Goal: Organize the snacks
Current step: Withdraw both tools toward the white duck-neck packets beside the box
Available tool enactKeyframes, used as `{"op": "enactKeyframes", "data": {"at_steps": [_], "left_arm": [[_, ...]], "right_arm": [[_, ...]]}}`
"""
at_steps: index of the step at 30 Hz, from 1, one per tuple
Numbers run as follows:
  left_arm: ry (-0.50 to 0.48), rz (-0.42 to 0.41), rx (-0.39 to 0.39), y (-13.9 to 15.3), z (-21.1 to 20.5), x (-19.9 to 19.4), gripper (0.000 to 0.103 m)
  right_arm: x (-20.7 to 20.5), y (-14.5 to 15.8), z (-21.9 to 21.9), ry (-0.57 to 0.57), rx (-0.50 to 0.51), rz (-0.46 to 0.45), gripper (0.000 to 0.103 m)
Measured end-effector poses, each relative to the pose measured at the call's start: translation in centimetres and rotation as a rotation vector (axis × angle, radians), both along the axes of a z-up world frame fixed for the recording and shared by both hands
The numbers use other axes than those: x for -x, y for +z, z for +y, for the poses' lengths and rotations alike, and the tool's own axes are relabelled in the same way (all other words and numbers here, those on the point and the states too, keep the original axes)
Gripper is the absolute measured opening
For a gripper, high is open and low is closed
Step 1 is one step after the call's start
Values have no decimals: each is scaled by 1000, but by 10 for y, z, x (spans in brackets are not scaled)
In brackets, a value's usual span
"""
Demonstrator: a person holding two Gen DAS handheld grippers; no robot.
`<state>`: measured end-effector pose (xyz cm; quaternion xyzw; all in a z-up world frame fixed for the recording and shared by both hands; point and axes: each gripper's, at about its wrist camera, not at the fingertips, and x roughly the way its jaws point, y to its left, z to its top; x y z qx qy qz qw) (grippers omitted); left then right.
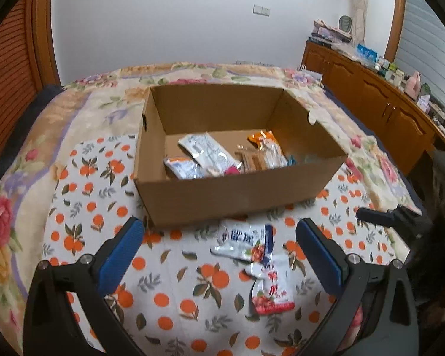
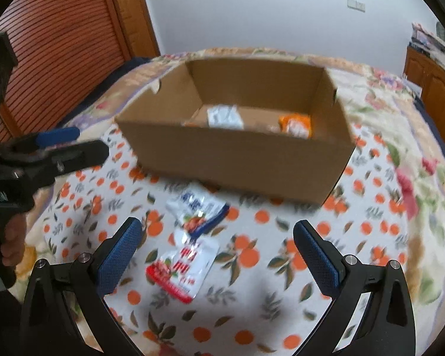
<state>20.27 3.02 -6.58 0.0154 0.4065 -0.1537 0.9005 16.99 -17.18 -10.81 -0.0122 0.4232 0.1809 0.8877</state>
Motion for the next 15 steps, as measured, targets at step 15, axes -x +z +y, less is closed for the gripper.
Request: {"op": "enactKeyframes", "data": {"at_steps": [15], "left_arm": [[67, 116, -8, -44, 17, -13, 102]], "right_arm": [[-5, -67, 23, 33, 38, 129, 94]]}}
